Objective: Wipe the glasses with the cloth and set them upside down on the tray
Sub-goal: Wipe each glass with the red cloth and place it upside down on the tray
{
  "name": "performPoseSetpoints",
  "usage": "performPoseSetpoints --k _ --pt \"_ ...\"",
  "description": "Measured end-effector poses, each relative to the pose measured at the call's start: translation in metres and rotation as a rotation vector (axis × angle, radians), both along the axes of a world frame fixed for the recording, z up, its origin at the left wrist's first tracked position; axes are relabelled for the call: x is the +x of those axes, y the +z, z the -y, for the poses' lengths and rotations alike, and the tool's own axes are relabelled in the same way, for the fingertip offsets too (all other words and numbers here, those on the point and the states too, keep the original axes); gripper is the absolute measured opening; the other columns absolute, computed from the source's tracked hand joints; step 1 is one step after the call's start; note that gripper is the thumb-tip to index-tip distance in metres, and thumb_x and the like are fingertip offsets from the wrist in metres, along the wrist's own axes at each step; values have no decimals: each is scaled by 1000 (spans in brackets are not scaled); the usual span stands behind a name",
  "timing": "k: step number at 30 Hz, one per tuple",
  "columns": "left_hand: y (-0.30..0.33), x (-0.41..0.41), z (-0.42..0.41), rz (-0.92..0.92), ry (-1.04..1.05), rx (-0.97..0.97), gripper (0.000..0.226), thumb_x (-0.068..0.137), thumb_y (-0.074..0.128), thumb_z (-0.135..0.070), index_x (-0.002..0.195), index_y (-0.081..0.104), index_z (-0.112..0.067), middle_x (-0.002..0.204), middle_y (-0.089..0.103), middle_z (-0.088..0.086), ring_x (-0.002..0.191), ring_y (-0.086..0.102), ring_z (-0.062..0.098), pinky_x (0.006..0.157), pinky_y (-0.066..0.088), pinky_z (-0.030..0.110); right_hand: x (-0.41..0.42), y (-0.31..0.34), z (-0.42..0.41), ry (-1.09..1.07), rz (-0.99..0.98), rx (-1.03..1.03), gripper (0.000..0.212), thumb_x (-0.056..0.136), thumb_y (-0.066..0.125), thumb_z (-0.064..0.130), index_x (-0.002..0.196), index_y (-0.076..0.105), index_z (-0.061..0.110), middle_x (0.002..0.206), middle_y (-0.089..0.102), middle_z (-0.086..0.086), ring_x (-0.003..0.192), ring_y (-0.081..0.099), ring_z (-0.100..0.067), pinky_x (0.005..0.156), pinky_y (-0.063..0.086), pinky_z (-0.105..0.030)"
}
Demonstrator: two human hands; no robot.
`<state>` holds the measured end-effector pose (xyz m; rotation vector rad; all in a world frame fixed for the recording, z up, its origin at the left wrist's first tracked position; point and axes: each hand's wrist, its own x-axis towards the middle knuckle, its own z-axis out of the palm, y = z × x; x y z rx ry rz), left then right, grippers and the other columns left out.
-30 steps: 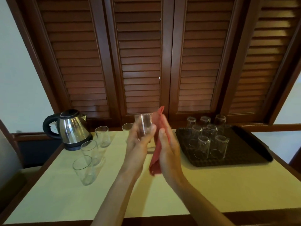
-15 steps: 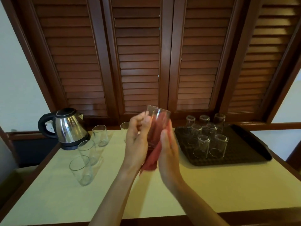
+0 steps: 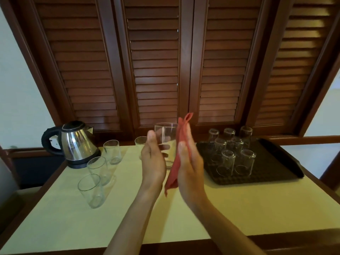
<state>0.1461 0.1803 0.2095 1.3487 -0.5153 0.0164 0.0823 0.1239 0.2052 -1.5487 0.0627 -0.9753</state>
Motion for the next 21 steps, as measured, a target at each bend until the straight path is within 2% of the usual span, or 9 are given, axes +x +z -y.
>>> performPoseSetpoints --k 2,3,5,8,11,14,15,19,21 --pt "-1 -3 -1 -62 -60 -14 61 103 21 -62 142 56 -31 123 72 -4 110 71 9 81 62 26 -1 -10 -5 -52 18 -76 56 106 38 33 159 22 25 163 31 13 148 30 1 122 31 -32" --pt "-2 -8 -1 -74 -108 6 61 102 21 -64 144 53 -34 129 68 -5 115 68 6 81 60 21 2 -10 2 -80 22 -83 55 104 39 36 157 24 28 164 28 13 148 28 2 122 31 -34" --pt "-1 -17 -1 -113 -200 35 57 100 29 -72 141 54 -41 136 64 -7 124 63 7 92 59 27 6 1 11 -95 -15 -99 51 103 41 36 152 26 34 163 25 18 147 27 7 121 34 -33" --pt "11 -9 -6 -195 -214 -58 54 100 46 -64 134 67 -27 130 72 3 124 68 20 100 57 39 -1 -4 1 -105 -42 -323 51 106 36 38 154 24 29 166 14 16 150 19 5 121 25 -19" --pt "17 0 -12 -274 -194 -177 48 102 45 -52 127 72 -20 120 77 9 118 72 26 98 57 39 1 -16 -10 -105 -19 -533 52 107 30 41 156 21 27 169 13 8 156 10 -11 126 17 -35" --pt "6 -11 -10 -294 -248 -95 44 110 35 -48 133 70 -33 130 74 -2 126 67 17 97 57 40 18 7 13 -179 -22 -417 52 107 36 33 156 19 25 169 13 7 155 17 -14 122 31 -46" --pt "4 -10 -10 -320 -259 -95 46 109 34 -50 130 71 -33 130 74 -2 127 66 17 99 56 42 18 11 13 -177 -30 -407 52 107 37 30 156 18 25 169 13 6 155 17 -13 122 30 -46" --pt "14 6 -18 -398 -300 -209 57 99 50 -60 127 71 -15 117 76 13 111 72 26 101 54 45 3 -24 -15 -139 -59 -654 52 108 34 28 158 23 19 169 13 3 157 6 -15 127 10 -32" --pt "10 9 -17 -323 -300 -179 46 99 56 -52 126 71 -18 126 72 14 121 68 29 103 53 46 6 -23 -8 -116 -77 -566 52 108 30 34 158 17 25 168 9 13 155 8 -5 124 10 -18"
